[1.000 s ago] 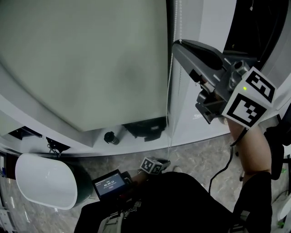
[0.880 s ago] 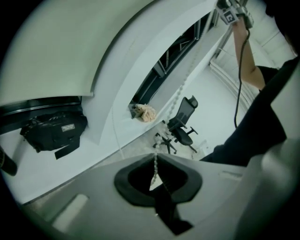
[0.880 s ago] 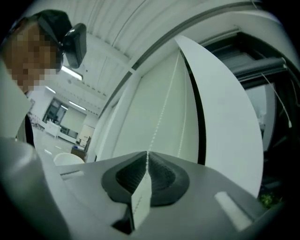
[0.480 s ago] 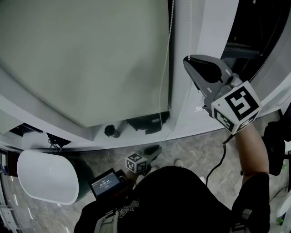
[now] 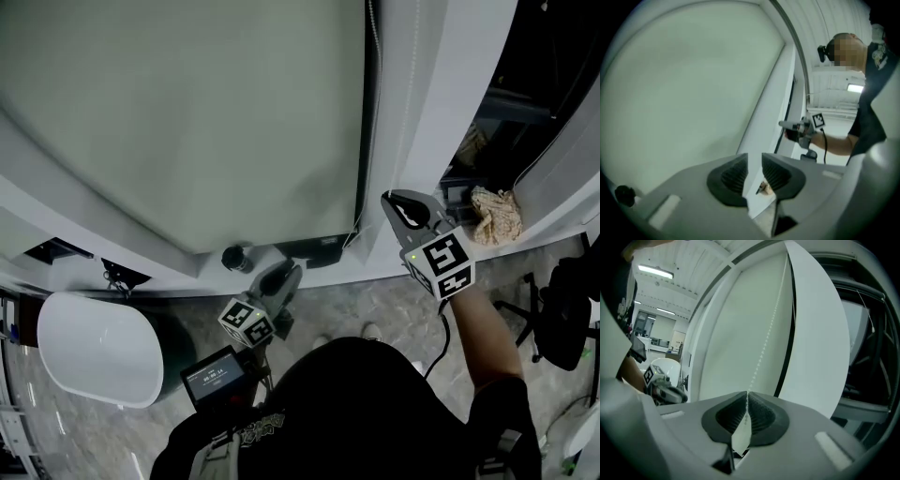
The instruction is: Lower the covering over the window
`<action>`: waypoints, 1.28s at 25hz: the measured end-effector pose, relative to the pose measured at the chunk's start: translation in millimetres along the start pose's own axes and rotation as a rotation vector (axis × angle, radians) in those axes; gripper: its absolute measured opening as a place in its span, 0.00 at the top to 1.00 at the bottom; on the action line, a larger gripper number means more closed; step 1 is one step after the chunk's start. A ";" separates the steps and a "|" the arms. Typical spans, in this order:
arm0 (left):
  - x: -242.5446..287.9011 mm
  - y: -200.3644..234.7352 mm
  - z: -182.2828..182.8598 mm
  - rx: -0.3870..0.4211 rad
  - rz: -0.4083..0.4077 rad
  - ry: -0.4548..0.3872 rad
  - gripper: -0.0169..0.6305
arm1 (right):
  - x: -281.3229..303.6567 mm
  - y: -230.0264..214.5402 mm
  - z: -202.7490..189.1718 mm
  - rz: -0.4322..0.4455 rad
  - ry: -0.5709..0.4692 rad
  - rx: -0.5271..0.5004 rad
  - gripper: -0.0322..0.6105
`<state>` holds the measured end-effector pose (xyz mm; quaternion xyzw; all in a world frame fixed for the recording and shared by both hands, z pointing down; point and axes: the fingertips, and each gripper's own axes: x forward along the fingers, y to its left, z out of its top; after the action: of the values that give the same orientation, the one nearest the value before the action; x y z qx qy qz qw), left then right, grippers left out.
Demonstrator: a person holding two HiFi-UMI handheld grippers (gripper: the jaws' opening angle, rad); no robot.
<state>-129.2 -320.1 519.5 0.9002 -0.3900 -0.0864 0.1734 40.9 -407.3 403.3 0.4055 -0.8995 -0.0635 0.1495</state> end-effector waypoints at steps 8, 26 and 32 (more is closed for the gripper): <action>71.1 -67.4 82.6 0.077 -0.216 -0.115 0.85 | 8.1 41.1 -53.5 -0.072 0.025 0.003 0.93; 1.1 -120.0 -89.3 -0.216 -0.416 0.302 0.98 | -87.6 123.0 -168.4 -0.067 -0.133 1.146 0.94; -28.3 -145.4 -114.6 -0.244 -0.470 0.395 0.98 | -97.8 176.4 -128.0 0.038 -0.106 0.951 0.94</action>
<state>-17.4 -178.8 570.8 0.9375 -0.1174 0.0061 0.3275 17.9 -216.2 544.8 0.4087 -0.8425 0.3371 -0.0974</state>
